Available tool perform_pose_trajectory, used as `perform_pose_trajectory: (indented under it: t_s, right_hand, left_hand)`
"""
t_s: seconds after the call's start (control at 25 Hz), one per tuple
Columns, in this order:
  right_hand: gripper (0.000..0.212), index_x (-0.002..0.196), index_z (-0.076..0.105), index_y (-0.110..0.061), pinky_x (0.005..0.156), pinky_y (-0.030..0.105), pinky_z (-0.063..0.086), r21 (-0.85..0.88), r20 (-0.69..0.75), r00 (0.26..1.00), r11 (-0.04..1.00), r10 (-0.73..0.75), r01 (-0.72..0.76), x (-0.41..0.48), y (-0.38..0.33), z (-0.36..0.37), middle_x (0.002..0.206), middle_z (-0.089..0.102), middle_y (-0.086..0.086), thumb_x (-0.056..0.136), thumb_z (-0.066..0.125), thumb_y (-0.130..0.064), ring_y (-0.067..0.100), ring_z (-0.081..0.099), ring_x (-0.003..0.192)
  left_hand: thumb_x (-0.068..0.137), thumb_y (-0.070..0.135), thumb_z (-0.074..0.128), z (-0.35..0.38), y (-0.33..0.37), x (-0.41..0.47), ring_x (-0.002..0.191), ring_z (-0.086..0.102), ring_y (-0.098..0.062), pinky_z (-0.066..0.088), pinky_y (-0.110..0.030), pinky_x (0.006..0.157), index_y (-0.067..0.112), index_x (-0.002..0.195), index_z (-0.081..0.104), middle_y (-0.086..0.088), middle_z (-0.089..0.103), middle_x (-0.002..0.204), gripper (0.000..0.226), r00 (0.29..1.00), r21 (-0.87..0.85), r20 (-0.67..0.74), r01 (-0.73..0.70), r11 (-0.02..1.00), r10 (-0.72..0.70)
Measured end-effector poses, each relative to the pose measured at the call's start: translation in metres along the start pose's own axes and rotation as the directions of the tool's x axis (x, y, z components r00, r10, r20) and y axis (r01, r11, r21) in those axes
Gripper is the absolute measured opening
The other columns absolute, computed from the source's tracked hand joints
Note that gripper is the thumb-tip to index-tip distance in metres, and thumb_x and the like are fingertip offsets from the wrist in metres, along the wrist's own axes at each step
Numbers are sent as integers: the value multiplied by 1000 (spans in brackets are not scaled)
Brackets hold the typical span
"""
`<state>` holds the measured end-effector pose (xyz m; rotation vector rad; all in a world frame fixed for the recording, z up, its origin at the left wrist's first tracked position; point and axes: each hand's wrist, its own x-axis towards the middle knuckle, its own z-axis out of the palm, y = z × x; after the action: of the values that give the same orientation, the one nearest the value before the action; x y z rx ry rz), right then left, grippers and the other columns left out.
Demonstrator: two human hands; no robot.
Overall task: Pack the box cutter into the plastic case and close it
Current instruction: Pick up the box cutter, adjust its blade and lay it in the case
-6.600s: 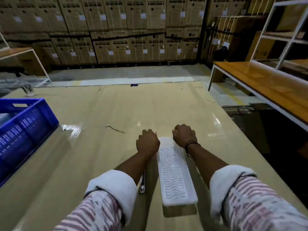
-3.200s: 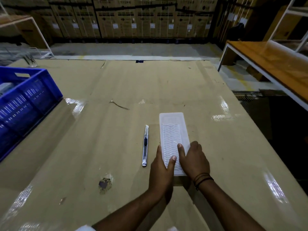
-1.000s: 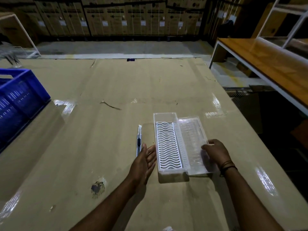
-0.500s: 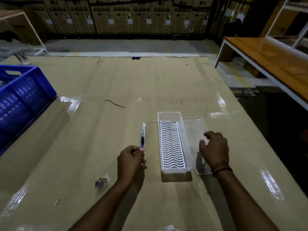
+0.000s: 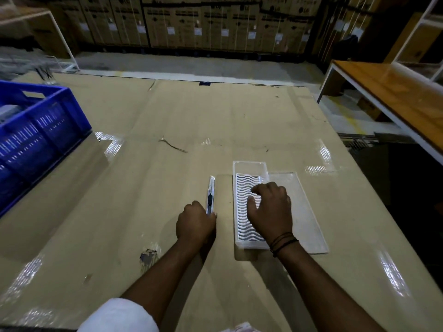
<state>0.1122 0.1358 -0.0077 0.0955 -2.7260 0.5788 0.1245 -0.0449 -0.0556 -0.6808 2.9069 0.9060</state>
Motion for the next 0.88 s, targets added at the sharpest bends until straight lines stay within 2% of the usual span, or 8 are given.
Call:
perform_pose_trajectory:
  t_s: [0.2, 0.36, 0.48, 0.6, 0.68, 0.8, 0.88]
  right_hand:
    - [24, 97, 72, -16, 81, 40, 51, 108, 85, 992, 991, -90, 81, -5, -30, 18, 97, 67, 6, 79, 61, -27, 30, 59, 95]
    - [23, 96, 73, -13, 84, 42, 52, 193, 125, 985, 977, -116, 90, -8, -43, 28, 97, 64, 8, 80, 61, -26, 30, 58, 97]
    - [23, 98, 72, -13, 84, 40, 51, 186, 143, 981, 977, -131, 103, -10, -44, 31, 98, 64, 8, 81, 62, -26, 29, 57, 97]
    - [20, 98, 72, -14, 87, 36, 50, 219, 168, 979, 973, -117, 79, -11, -41, 31, 100, 65, 6, 84, 63, -25, 25, 57, 99]
    - [17, 97, 72, -15, 87, 33, 49, 276, 185, 979, 961, -82, 28, -8, -38, 32, 99, 66, 5, 84, 64, -23, 23, 57, 98]
    - [14, 96, 72, -15, 78, 21, 42, 366, 170, 985, 930, -32, -33, -3, -37, 29, 94, 67, 2, 83, 66, -19, 14, 57, 89]
    - [17, 99, 73, -15, 74, 17, 42, 440, 187, 980, 887, 64, -142, 3, -40, 24, 94, 70, 0, 84, 67, -18, 11, 59, 85]
  left_hand:
    - [85, 43, 67, -4, 5, -1, 88, 73, -34, 49, -32, 67, 8, 100, 70, -10, 73, 96, 38, 999, 50, 0, 34, 998, -34]
    - [84, 46, 67, -5, 4, 0, 87, 74, -33, 51, -33, 67, 12, 101, 71, -10, 75, 97, 38, 999, 61, -6, 44, 997, -44]
    - [84, 46, 68, -5, 2, -1, 91, 74, -34, 54, -34, 71, 15, 104, 71, -8, 77, 100, 37, 999, 30, -23, 34, 999, -33]
    - [85, 41, 72, -6, -2, -2, 91, 75, -29, 52, -30, 72, 20, 108, 75, -3, 79, 100, 32, 999, -93, -35, 3, 996, -6]
    - [86, 40, 74, -7, -4, -3, 82, 75, -21, 60, -33, 74, 20, 102, 79, 0, 81, 91, 26, 1000, -211, -19, 4, 978, -8]
    - [88, 35, 75, -9, -5, -2, 70, 76, -17, 66, -41, 75, 19, 90, 80, 2, 80, 78, 16, 998, -457, 35, 55, 888, -43]
    - [90, 32, 77, -15, -3, -3, 68, 75, -17, 66, -37, 67, 16, 92, 81, 1, 79, 76, 16, 998, -588, 43, 59, 807, -42]
